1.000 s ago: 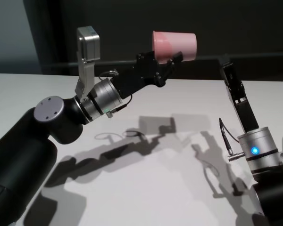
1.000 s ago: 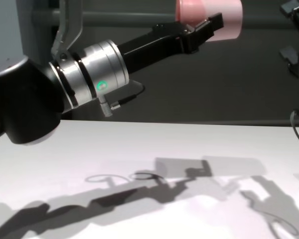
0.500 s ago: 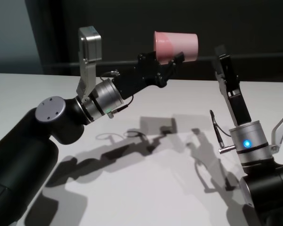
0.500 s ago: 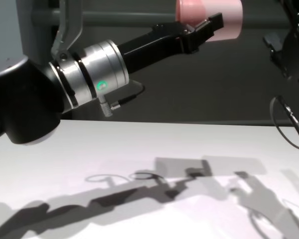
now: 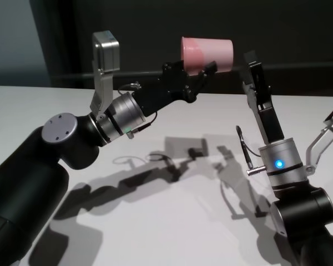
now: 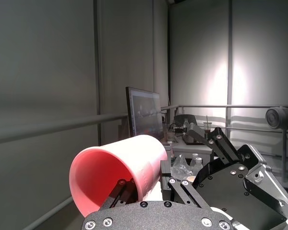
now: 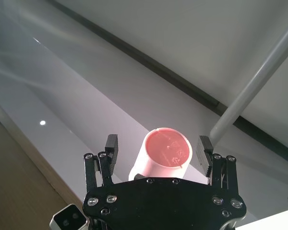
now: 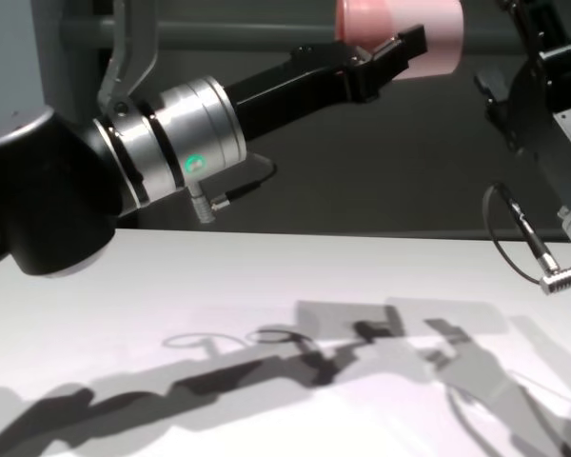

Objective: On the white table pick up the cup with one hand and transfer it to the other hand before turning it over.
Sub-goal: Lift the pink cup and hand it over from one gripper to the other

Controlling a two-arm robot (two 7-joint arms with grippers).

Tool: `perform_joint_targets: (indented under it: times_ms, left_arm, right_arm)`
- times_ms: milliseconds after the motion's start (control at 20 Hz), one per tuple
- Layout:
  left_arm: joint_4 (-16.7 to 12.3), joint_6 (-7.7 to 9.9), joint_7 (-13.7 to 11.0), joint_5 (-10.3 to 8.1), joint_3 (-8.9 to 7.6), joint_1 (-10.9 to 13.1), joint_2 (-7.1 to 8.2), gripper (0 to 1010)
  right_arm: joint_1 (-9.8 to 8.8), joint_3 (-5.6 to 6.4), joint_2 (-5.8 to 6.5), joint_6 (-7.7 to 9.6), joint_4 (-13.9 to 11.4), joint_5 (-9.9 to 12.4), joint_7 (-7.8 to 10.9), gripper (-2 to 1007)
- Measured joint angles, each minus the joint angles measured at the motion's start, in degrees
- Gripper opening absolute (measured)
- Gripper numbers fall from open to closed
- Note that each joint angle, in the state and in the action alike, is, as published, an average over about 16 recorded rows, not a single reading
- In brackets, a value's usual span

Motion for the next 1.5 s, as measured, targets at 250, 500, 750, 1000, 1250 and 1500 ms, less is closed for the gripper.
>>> perform_joint_targets:
  times_ms: [250,500,750,1000,1250,1500]
  left_arm:
    - [0.00,0.00,0.00,0.00,0.00,0.00,0.00,201]
    - [0.00,0.00,0.00,0.00,0.00,0.00,0.00,201]
    - [0.00,0.00,0.00,0.00,0.00,0.00,0.00,201]
    - [0.00,0.00,0.00,0.00,0.00,0.00,0.00,201]
    - [0.00,0.00,0.00,0.00,0.00,0.00,0.00,201]
    - [0.00,0.00,0.00,0.00,0.00,0.00,0.00,201]
  right_arm:
    - [2.03,-0.77,-0.30,-0.07,2.85,1.00,1.16,1000]
    - [3.74,-1.37,-0.54,-0.15,5.20,2.03,2.17,1000]
    - [4.89,-1.74,-0.68,-0.27,6.88,3.10,2.96,1000]
    - [5.63,-2.04,-0.70,-0.41,8.14,4.13,3.72,1000]
    - [6.30,-2.34,-0.69,-0.47,9.46,5.28,4.63,1000]
    - [7.08,-2.64,-0.78,-0.32,11.09,6.59,5.81,1000]
